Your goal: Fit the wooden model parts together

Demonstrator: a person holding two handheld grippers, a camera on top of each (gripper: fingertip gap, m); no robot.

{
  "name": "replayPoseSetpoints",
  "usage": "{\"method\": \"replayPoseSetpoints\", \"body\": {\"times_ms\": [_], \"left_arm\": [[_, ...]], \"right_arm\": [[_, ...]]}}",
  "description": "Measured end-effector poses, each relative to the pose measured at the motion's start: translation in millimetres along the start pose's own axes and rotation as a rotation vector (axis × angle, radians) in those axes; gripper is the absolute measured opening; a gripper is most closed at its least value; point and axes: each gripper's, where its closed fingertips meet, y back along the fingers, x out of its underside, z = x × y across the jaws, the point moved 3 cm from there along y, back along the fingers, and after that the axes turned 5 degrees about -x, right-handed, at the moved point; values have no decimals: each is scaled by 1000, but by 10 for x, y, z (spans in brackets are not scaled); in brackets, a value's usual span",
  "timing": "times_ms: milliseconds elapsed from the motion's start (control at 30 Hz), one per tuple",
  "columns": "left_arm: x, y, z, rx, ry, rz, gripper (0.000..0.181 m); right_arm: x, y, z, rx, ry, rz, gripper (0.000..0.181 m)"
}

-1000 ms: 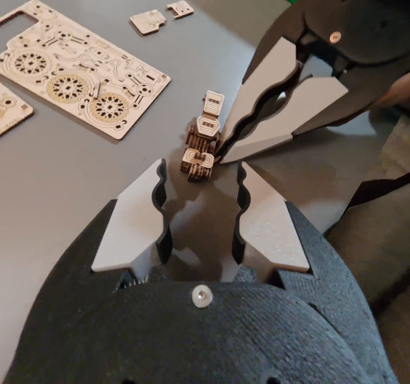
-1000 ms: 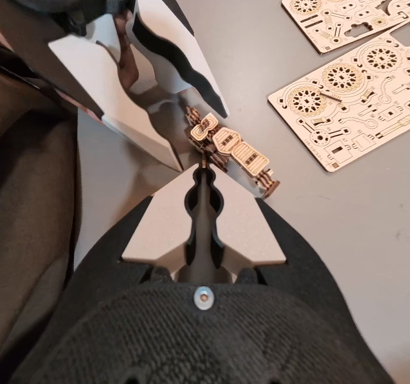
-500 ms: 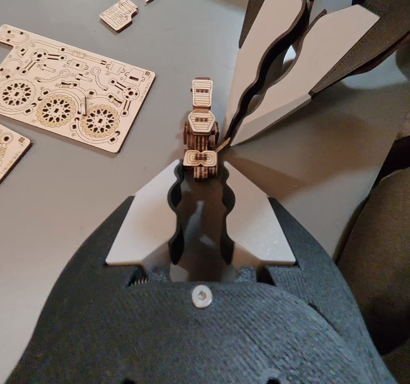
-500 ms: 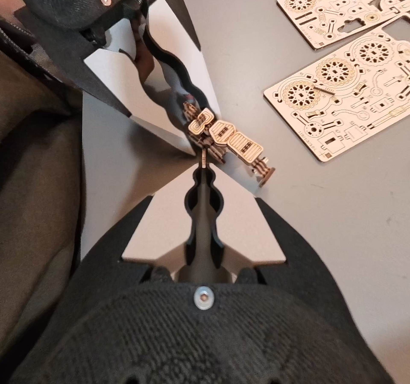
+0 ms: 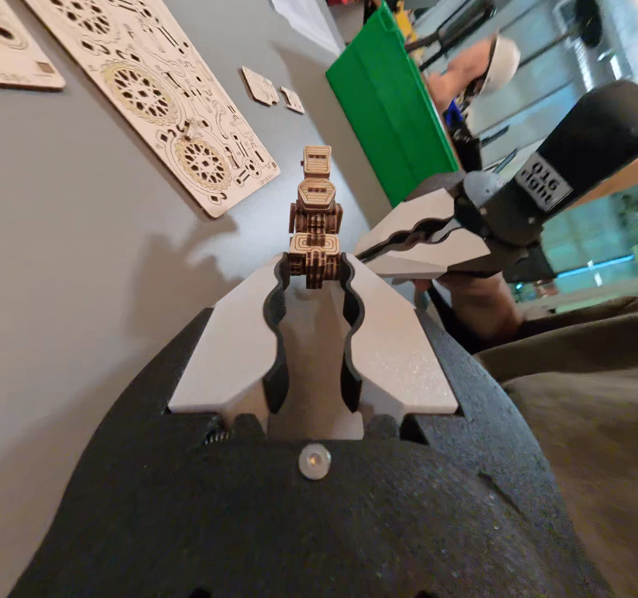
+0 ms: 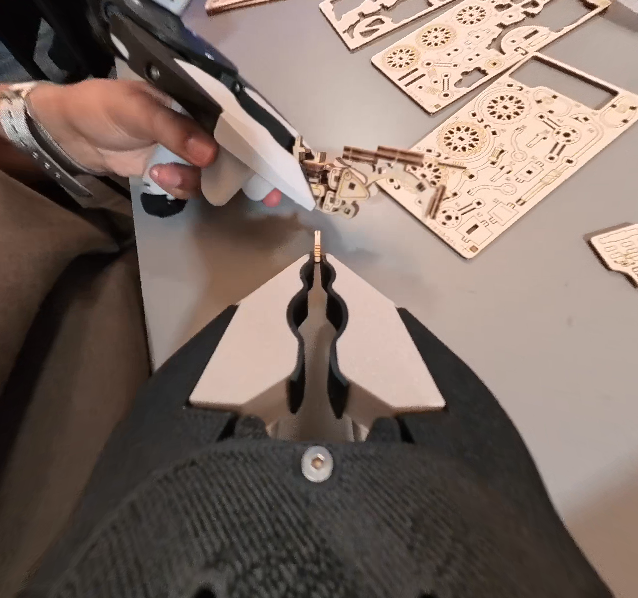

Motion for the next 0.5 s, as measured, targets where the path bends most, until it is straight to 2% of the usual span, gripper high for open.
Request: {"method": "replayPoseSetpoints", "body": {"times_ms": [167, 500], "left_arm": [[-5, -30, -77, 67, 59, -28, 25], [13, -95, -81, -3, -16, -31, 25]], "right_arm": [[-50, -1, -6, -13, -59, -39, 1], [-155, 114, 15, -13, 14, -124, 1]]}}
